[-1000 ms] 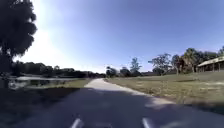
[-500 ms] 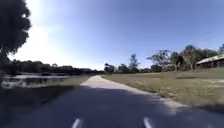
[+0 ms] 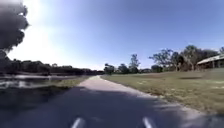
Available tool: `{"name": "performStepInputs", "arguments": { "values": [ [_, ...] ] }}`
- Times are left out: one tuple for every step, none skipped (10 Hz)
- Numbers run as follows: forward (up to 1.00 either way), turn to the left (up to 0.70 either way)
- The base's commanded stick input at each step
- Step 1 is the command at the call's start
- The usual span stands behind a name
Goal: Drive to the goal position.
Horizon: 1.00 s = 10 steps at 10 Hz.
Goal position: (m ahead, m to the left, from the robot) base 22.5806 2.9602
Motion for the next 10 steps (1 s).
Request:
{"name": "performStepInputs", "arguments": {
  "values": [
    [0.7, 0.35],
    [0.7, 0.35],
    [0.7, 0.32],
    [0.7, 0.02],
    [0.7, 0.0],
    [0.7, 0.0],
    [0.7, 0.0],
    [0.7, 0.0],
    [0.7, 0.0],
    [0.7, 0.0]
  ]
}}
